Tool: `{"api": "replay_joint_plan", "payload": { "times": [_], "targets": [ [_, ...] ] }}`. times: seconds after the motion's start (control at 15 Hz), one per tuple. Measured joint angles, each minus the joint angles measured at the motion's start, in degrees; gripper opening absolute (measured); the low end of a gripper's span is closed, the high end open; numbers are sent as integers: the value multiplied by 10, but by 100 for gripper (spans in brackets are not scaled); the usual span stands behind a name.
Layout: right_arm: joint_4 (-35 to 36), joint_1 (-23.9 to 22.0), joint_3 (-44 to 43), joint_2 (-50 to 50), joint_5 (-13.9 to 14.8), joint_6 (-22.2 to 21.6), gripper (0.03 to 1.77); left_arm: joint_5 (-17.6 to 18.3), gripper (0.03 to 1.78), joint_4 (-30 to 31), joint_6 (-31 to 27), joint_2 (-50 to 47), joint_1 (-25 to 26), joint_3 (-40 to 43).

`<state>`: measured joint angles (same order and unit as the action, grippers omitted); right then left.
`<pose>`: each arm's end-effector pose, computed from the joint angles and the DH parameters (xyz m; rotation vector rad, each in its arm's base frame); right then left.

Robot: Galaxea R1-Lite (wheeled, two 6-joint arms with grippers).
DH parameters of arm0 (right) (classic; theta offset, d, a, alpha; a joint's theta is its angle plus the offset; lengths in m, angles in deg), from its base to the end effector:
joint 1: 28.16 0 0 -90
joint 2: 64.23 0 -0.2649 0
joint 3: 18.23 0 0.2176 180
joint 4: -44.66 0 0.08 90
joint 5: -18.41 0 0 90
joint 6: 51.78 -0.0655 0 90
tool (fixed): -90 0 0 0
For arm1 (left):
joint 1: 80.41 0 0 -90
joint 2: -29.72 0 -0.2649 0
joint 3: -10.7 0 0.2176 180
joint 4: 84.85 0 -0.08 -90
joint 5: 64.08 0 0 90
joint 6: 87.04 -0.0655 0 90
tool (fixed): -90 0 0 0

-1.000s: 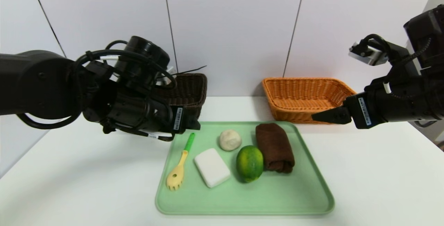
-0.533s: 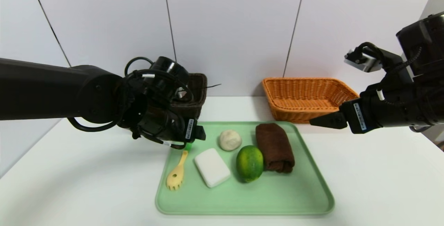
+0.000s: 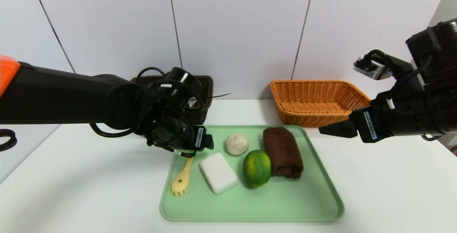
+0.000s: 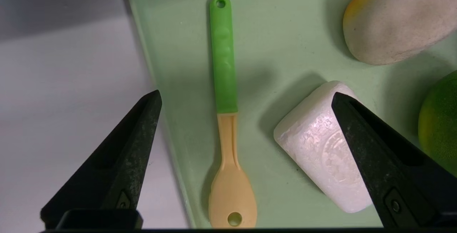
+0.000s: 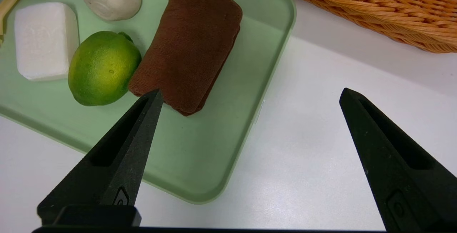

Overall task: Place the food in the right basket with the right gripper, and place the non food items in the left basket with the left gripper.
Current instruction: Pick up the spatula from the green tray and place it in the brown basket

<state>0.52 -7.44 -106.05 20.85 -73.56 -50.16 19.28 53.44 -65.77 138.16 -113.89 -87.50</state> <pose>0.2833 0.1096 0.1781 -0.1452 0.7122 0.3888 0.3272 -0.2074 0.0984 -0.0285 0.9206 -0.2684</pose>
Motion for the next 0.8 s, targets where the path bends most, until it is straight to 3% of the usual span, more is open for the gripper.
{"api": "replay_joint_plan", "payload": {
  "times": [0.8],
  "targets": [
    [1,-1,20,-2,0,0,171,0,169,5,19,37,-1,-19]
  ]
}}
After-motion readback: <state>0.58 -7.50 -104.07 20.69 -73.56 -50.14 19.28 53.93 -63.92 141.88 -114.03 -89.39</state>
